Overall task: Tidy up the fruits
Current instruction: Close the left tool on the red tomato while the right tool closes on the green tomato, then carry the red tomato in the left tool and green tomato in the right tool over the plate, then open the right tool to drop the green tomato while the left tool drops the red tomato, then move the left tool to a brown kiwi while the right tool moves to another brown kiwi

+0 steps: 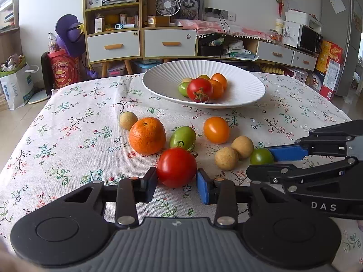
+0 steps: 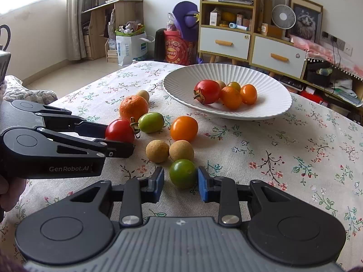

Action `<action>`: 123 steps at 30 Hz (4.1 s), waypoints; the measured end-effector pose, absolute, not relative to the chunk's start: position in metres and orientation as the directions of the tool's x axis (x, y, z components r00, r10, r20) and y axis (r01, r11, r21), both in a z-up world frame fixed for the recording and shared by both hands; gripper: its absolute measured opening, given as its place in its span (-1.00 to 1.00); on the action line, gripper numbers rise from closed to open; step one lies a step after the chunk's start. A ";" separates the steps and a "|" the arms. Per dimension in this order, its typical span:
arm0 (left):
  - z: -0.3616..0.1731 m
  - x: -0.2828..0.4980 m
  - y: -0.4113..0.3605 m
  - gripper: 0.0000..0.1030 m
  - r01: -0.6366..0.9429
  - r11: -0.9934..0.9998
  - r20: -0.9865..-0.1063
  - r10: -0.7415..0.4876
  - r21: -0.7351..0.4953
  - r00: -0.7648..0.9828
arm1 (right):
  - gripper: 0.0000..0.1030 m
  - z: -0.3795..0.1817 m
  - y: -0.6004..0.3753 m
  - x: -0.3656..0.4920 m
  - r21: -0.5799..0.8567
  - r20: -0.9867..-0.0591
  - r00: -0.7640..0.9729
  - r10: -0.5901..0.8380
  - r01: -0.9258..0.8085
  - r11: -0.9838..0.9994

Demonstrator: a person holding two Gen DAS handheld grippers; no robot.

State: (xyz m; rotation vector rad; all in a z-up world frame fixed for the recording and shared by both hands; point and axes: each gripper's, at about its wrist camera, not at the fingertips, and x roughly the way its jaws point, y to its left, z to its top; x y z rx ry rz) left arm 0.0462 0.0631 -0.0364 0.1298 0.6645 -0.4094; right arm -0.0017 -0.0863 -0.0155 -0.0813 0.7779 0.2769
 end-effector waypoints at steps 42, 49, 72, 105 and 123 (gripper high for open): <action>0.002 0.060 0.038 -0.35 0.419 0.907 -0.578 -0.369 -0.053 0.728 | -0.55 0.015 -0.106 0.018 0.081 -0.640 0.738 0.214 -0.213 0.974; 0.004 0.067 0.027 -0.34 0.417 0.907 -0.590 -0.367 -0.056 0.719 | -0.55 0.022 -0.122 0.040 0.089 -0.635 0.751 0.179 -0.159 0.983; -0.001 0.113 -0.016 -0.34 0.444 0.892 -0.641 -0.391 -0.087 0.660 | -0.55 0.009 -0.147 0.089 0.051 -0.700 0.701 0.138 -0.144 0.988; 0.014 0.104 -0.003 0.00 0.430 0.901 -0.631 -0.371 -0.067 0.681 | -0.24 0.023 -0.161 0.072 0.070 -0.691 0.714 0.116 -0.093 0.993; 0.025 0.081 0.029 0.46 0.396 0.917 -0.632 -0.338 -0.054 0.697 | 0.10 0.032 -0.157 0.047 0.069 -0.696 0.713 0.082 -0.047 0.996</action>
